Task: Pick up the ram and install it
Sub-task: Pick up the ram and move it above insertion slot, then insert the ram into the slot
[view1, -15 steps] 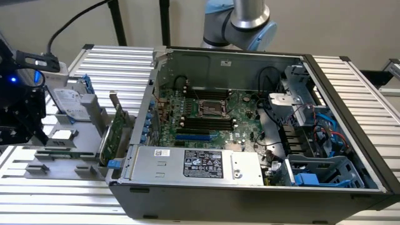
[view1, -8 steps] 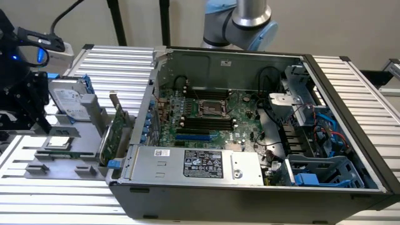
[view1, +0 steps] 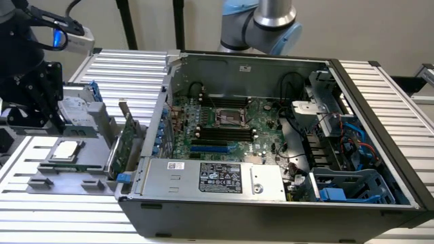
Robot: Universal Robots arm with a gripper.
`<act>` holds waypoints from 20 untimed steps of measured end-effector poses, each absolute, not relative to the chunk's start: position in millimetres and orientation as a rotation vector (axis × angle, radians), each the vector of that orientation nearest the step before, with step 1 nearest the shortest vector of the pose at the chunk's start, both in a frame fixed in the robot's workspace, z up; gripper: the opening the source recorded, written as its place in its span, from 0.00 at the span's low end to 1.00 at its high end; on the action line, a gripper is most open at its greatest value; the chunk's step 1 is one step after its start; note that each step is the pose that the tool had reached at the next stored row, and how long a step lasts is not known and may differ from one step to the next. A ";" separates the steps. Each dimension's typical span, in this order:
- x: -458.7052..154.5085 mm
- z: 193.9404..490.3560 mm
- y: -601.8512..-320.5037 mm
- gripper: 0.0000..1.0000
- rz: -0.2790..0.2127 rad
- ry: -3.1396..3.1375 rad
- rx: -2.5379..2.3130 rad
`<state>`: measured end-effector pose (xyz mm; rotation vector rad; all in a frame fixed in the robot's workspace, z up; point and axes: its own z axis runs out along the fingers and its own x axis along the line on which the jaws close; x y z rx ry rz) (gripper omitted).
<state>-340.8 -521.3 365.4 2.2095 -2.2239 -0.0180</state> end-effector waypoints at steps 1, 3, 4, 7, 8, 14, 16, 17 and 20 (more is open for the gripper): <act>-337.3 368.4 -520.9 0.00 -0.018 -2.224 2.210; -330.4 374.2 -520.1 0.00 -0.018 -2.224 2.210; -326.8 376.7 -519.6 0.00 -0.018 -2.224 2.210; -317.3 382.4 -518.2 0.00 -0.018 -2.224 2.210; -313.9 383.7 -517.7 0.00 -0.019 -2.224 2.210; -293.5 386.4 -514.4 0.00 -0.022 -2.226 2.211; -286.5 386.4 -513.2 0.00 -0.024 -2.227 2.212; -282.7 386.4 -512.6 0.00 -0.025 -2.227 2.213; -271.7 386.4 -510.6 0.00 -0.029 -2.229 2.214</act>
